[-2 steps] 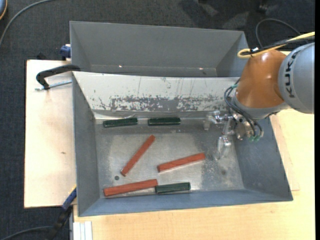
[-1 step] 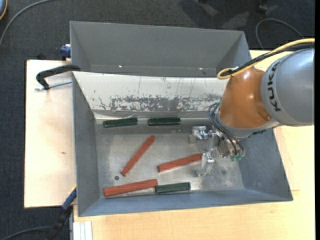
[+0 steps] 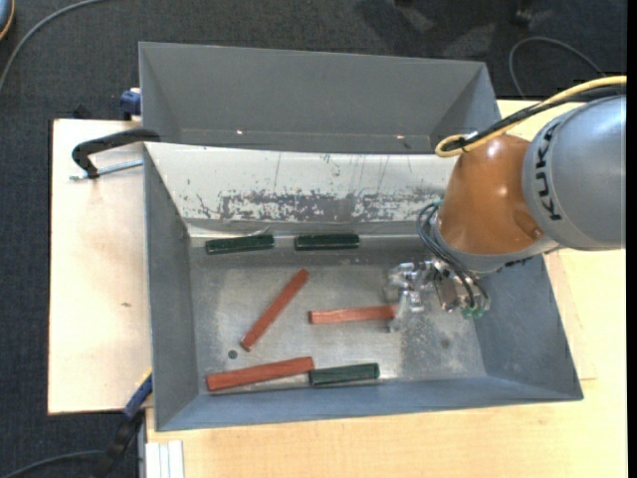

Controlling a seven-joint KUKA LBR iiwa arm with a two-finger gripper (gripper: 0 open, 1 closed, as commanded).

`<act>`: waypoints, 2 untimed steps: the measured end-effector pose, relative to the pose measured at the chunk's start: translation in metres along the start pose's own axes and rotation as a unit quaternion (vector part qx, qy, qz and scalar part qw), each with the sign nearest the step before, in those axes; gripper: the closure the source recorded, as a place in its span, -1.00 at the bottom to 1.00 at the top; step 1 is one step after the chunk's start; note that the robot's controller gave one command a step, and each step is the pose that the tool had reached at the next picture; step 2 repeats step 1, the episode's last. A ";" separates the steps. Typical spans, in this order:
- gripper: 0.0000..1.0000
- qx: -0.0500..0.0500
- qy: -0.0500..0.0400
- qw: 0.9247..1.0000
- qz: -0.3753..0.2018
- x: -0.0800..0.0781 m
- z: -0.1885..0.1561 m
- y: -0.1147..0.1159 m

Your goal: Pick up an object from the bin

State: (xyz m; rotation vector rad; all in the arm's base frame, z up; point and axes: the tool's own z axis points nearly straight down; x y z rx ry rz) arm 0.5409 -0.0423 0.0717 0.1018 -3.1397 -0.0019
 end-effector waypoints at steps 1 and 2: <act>1.00 0.001 -0.008 0.998 0.055 -0.005 -0.151 -0.003; 1.00 0.001 -0.008 0.998 0.055 -0.005 -0.151 -0.003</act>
Offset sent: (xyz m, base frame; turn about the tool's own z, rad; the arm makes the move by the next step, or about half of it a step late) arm 0.0019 -0.0028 0.1446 0.1102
